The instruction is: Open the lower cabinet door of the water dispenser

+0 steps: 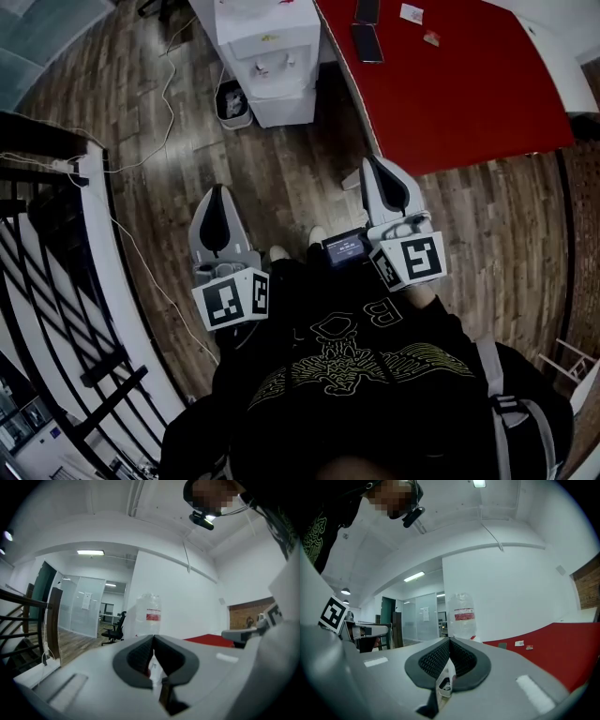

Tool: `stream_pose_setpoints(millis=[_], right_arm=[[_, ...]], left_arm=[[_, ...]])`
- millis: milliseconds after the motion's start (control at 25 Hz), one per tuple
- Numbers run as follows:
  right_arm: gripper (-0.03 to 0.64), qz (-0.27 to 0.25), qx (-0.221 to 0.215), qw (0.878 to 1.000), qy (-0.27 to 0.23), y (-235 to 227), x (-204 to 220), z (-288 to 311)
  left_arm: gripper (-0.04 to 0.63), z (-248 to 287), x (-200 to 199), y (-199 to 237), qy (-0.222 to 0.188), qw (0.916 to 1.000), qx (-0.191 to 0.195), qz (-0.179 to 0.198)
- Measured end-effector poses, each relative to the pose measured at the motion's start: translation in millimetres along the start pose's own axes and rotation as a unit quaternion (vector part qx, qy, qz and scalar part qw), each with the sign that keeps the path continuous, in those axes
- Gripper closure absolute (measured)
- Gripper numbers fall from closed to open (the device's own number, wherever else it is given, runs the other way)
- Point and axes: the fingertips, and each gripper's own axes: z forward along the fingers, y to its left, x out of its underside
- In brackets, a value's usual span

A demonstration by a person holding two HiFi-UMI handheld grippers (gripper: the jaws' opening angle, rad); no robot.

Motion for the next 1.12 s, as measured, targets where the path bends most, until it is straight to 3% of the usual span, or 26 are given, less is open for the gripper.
stream_pose_setpoints(millis=[280, 640, 880, 1120], right_arm=[[0.618, 0.006, 0.000, 1.000, 0.002, -15, 1, 10], [0.618, 0.003, 0.010, 1.000, 0.003, -28, 1, 30], [0.618, -0.003, 0.015, 1.000, 0.014, -19, 2, 54], [0.618, -0.023, 0.022, 0.999, 0.029, -5, 5, 96]], left_arm=[[0.588, 14, -4, -12, 0.005, 0.9998, 0.003, 0.018], [0.588, 36, -4, -10, 0.004, 0.9999, 0.009, 0.012], [0.588, 59, -2, 10, 0.009, 0.9998, 0.016, -0.007], [0.588, 93, 6, 34, 0.018, 0.9989, 0.038, 0.018]])
